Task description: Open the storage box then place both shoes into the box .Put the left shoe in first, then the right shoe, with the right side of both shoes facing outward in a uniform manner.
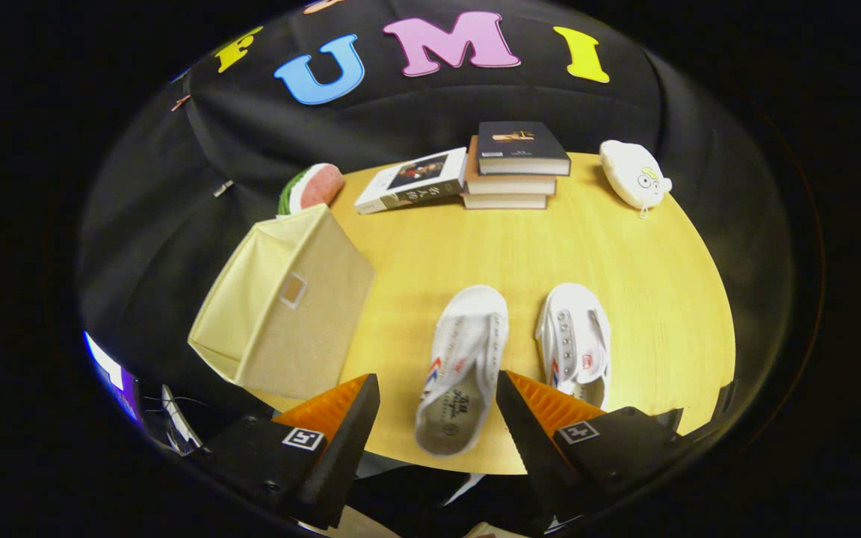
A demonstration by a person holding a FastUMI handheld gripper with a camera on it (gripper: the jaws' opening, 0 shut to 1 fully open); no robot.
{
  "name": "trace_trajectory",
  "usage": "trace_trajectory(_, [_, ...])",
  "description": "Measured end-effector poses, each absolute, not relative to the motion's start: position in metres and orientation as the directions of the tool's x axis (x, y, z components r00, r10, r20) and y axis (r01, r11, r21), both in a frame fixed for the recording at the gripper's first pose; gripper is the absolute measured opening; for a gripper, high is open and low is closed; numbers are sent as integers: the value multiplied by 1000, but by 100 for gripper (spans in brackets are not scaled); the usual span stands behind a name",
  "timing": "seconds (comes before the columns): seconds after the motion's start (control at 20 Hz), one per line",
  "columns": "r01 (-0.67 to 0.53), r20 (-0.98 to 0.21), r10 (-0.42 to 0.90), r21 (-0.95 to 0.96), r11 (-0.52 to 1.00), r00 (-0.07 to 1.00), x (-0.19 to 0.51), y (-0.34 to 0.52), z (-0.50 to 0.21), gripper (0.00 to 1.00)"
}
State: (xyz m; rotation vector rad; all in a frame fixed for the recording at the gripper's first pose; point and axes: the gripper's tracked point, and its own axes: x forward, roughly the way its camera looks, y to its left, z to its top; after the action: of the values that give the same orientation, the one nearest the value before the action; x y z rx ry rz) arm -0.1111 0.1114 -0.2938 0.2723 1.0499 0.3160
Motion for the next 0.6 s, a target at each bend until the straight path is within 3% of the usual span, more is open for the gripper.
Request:
trace_trajectory(0.4, [-164, -877, 273, 225, 960, 396, -111, 91, -369, 82])
trace_trajectory(0.6, [-86, -875, 236, 221, 972, 422, -92, 99, -388, 72])
